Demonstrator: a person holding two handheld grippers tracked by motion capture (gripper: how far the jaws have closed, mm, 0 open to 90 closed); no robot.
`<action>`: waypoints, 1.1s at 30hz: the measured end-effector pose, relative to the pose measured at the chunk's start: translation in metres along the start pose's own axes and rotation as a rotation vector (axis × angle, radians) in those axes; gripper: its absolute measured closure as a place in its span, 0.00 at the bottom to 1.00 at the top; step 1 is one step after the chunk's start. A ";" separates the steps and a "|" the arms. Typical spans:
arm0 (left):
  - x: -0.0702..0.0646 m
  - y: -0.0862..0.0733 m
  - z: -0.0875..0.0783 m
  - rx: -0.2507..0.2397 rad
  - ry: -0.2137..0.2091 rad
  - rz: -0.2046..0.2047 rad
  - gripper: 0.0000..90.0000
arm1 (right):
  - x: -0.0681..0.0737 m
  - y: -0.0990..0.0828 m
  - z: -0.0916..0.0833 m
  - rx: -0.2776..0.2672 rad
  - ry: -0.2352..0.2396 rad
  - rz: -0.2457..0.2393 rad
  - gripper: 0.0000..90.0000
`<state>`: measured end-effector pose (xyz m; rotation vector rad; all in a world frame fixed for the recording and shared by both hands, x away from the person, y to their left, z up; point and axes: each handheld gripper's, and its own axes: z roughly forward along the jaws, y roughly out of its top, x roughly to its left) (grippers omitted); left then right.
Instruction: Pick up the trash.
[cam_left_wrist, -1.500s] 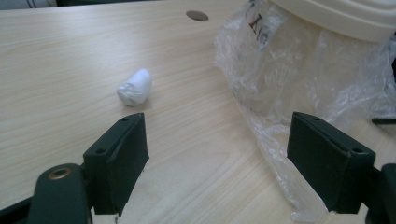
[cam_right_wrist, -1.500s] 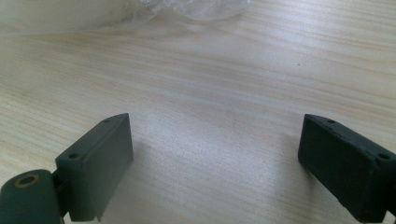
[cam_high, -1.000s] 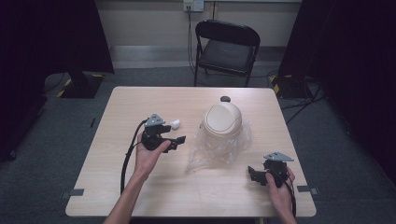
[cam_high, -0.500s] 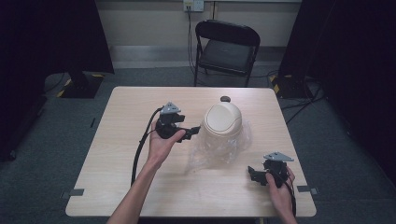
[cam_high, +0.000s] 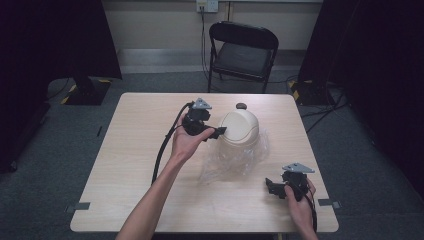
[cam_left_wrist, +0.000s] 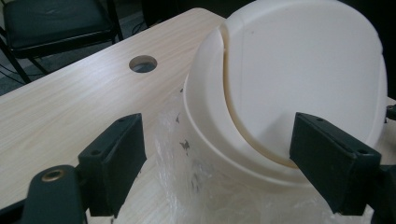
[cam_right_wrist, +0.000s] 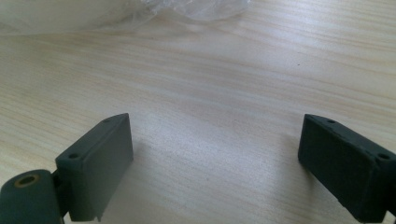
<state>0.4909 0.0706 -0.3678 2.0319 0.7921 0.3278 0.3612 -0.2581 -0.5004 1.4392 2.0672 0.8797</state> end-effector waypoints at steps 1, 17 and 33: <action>0.001 0.000 0.003 0.008 -0.002 0.002 0.20 | 0.000 0.000 0.000 0.000 0.000 0.000 0.10; 0.006 -0.001 0.027 0.070 -0.030 -0.060 0.21 | 0.000 0.000 0.000 -0.001 0.000 0.000 0.10; 0.012 -0.001 0.051 0.126 -0.033 -0.109 0.18 | 0.000 0.000 0.000 -0.001 0.000 -0.001 0.10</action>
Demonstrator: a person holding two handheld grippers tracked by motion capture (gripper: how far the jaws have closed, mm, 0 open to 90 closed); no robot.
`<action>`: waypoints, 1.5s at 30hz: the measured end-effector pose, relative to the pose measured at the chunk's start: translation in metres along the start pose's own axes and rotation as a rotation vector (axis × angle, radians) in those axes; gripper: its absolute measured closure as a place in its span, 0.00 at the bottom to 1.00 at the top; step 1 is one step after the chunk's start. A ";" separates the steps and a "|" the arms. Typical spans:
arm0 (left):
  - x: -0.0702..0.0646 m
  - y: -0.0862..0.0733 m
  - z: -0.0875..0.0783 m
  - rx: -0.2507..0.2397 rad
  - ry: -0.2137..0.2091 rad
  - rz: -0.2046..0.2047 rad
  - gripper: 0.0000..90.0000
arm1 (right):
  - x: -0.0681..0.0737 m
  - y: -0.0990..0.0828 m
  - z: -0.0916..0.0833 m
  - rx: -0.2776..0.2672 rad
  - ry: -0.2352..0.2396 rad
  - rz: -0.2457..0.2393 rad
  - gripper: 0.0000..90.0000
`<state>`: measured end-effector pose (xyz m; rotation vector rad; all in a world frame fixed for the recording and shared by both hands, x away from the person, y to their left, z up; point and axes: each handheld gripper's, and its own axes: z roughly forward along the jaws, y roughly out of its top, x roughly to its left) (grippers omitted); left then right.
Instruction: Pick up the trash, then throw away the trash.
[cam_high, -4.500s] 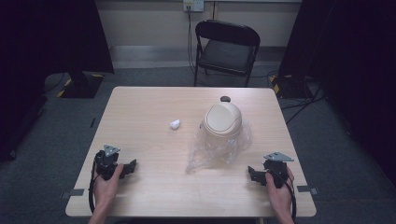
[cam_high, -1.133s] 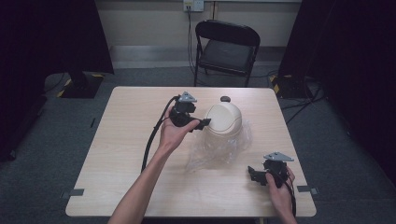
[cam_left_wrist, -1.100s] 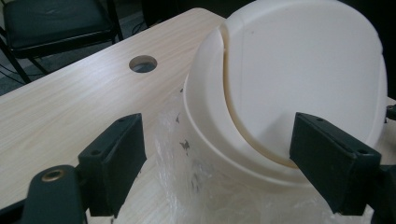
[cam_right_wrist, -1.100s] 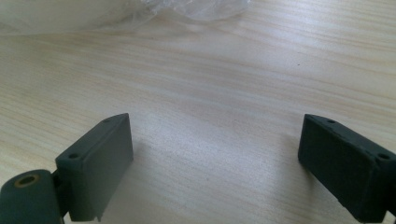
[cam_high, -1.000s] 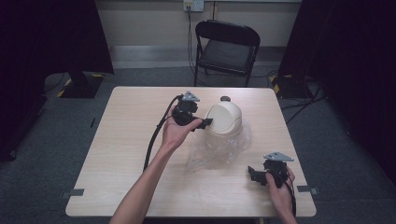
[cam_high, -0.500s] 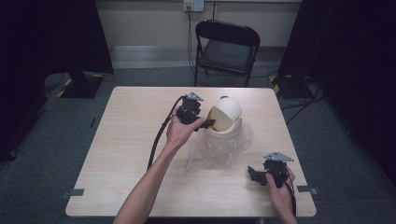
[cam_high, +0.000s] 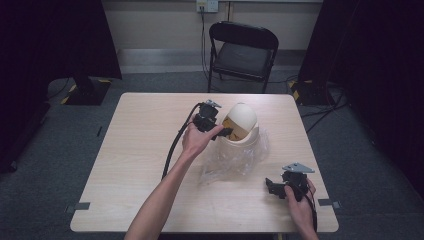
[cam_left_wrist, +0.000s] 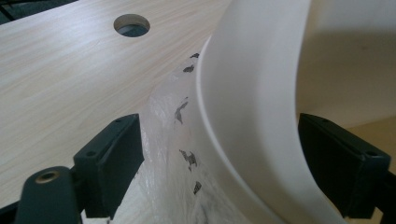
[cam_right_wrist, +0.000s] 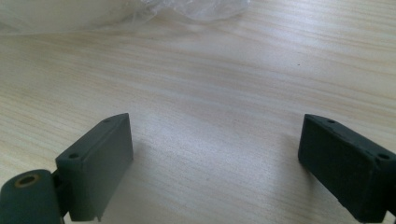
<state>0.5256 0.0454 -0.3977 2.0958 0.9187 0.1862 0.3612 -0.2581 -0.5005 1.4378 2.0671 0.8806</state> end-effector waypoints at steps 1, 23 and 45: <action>0.000 0.000 0.001 -0.003 0.001 -0.003 0.18 | 0.000 0.000 0.000 0.000 0.000 0.000 0.10; 0.007 -0.004 -0.046 -0.138 -0.058 -0.019 0.18 | 0.000 0.000 0.000 0.000 0.000 0.001 0.10; 0.067 -0.064 -0.075 -0.110 0.089 -0.105 0.20 | 0.000 0.000 0.000 0.000 0.000 0.001 0.10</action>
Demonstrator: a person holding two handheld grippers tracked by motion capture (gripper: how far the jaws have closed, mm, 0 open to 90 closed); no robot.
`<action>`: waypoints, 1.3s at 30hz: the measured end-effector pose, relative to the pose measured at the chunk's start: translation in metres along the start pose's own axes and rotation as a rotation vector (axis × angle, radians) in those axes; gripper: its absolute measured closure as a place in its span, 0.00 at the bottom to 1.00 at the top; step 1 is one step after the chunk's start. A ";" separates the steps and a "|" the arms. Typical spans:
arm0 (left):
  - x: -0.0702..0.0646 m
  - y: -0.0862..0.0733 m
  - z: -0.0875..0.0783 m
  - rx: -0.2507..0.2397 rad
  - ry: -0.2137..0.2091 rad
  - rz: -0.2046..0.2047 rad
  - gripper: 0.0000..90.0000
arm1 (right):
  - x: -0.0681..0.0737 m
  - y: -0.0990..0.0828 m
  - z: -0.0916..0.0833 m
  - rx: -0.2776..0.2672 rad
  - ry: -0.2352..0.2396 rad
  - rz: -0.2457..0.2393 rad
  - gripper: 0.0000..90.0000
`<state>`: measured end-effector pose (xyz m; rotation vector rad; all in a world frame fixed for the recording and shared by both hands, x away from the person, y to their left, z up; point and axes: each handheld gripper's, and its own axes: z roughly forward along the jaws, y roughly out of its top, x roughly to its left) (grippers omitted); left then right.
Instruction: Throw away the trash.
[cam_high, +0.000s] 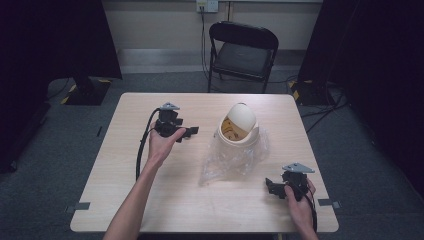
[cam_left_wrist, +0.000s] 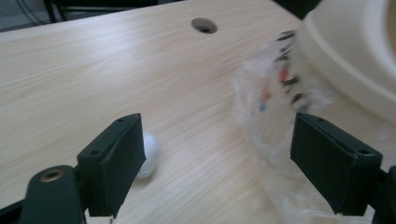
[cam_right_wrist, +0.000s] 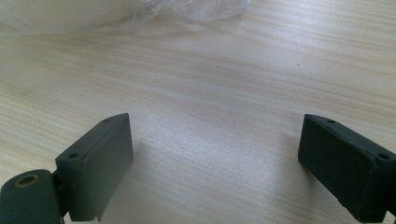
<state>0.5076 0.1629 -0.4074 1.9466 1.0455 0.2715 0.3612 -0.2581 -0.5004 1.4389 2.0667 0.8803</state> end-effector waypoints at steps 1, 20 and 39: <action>0.000 0.000 0.000 0.000 0.000 0.000 0.20 | 0.000 0.000 0.000 0.000 0.000 0.000 0.10; 0.051 -0.032 0.055 0.126 0.052 -0.041 0.46 | 0.000 0.000 0.000 0.000 0.000 0.000 0.10; 0.051 -0.033 0.066 0.163 0.061 0.027 0.73 | 0.000 0.000 0.000 0.000 0.001 0.000 0.10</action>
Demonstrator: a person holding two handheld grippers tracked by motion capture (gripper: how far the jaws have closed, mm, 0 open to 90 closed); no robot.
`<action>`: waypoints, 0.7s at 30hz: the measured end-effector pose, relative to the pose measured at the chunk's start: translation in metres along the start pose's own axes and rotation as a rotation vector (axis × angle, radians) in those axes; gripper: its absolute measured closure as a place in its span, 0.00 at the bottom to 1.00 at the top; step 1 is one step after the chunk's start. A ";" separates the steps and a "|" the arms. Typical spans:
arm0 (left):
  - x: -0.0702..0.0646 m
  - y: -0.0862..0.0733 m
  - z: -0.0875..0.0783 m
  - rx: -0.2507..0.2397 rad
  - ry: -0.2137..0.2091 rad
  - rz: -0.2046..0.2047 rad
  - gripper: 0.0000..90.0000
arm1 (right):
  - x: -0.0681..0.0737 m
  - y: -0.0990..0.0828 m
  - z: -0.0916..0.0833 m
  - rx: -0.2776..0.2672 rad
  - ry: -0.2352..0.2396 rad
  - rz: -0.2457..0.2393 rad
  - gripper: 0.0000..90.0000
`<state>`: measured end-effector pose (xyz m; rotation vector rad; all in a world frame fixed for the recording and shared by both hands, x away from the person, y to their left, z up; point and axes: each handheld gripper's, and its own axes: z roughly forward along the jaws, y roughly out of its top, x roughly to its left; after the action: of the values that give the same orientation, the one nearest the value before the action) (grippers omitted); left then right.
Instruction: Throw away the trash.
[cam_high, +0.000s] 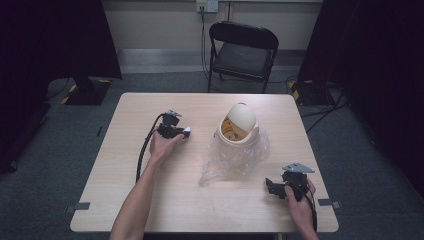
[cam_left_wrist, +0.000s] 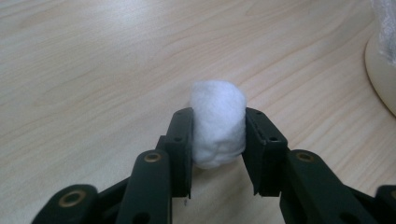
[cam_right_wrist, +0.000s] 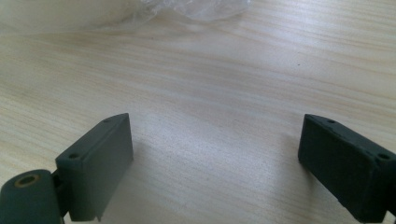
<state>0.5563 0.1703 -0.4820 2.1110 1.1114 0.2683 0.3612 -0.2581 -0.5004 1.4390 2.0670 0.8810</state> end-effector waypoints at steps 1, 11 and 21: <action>-0.002 -0.002 -0.002 -0.005 -0.005 0.006 0.74 | 0.000 0.000 0.000 0.000 0.000 0.000 0.10; -0.007 -0.002 -0.016 -0.051 -0.034 0.006 0.75 | 0.000 0.000 0.000 0.000 -0.001 0.000 0.10; -0.019 -0.007 -0.027 -0.096 -0.076 -0.002 0.75 | 0.000 0.000 0.000 0.000 -0.001 0.000 0.10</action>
<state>0.5270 0.1712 -0.4646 2.0182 1.0364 0.2344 0.3612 -0.2581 -0.5004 1.4388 2.0666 0.8802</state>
